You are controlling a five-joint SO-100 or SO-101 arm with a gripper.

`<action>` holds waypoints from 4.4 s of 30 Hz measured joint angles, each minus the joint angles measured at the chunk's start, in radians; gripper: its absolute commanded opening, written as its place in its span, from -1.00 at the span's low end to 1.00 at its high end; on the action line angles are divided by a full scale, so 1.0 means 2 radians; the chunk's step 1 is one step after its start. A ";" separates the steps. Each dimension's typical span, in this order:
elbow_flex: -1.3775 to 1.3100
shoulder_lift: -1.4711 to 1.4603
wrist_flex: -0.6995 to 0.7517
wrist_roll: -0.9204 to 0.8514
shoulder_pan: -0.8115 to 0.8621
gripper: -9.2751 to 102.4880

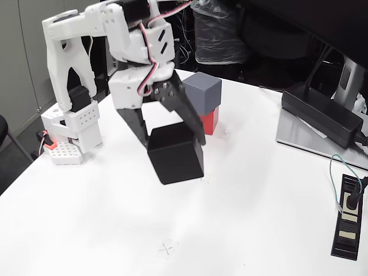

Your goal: Stack the three blocks in an ordered color.

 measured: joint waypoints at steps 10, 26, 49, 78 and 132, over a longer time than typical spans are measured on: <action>-0.044 0.088 0.006 0.041 -0.113 -0.85; -0.022 0.173 0.007 0.176 -0.351 -0.83; 0.031 0.090 0.007 0.272 -0.436 -0.83; 0.077 0.109 0.007 0.272 -0.438 -0.83; 0.119 0.166 0.008 0.272 -0.459 -0.83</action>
